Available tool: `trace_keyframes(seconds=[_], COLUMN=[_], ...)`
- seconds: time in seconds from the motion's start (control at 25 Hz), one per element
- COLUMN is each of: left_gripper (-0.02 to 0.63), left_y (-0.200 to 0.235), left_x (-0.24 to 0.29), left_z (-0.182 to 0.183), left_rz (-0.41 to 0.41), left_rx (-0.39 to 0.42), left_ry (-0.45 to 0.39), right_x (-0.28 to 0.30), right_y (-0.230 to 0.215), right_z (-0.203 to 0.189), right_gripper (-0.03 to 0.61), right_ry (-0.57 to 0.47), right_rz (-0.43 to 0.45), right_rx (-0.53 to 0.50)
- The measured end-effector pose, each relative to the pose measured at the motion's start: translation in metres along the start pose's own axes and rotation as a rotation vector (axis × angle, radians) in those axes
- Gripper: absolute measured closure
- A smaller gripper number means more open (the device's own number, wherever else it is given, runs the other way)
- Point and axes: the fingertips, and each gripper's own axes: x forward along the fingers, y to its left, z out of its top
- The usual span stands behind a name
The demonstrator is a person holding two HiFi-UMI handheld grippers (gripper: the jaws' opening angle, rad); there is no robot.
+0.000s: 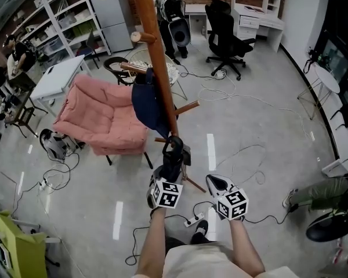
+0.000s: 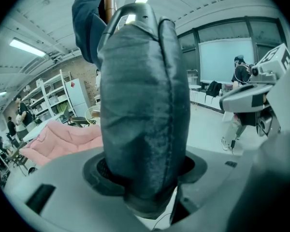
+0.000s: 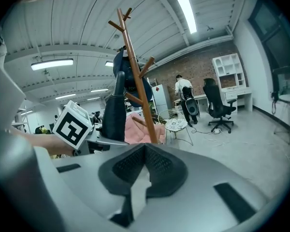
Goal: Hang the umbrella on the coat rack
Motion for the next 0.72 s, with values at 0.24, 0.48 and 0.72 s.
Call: trace_keyframes(seconds=[0.24, 0.48, 0.72], left_gripper=[0.347, 0.347, 0.347], left_y=[0.0, -0.002, -0.003], left_x=[0.011, 0.022, 0.037], left_z=[0.003, 0.004, 0.0], left_rz=[-0.008, -0.004, 0.006], left_rx=[-0.011, -0.047, -0.069], left_ry=[-0.001, -0.002, -0.008], right_x=[0.002, -0.001, 0.002], right_y=[0.001, 0.001, 0.007], right_z=[0.002, 0.003, -0.004], right_gripper=[0.575, 0.575, 0.575], right_ry=[0.007, 0.004, 0.027], right_rz=[0.001, -0.001, 0.017], right_rx=[-0.005, 0.004, -0.025])
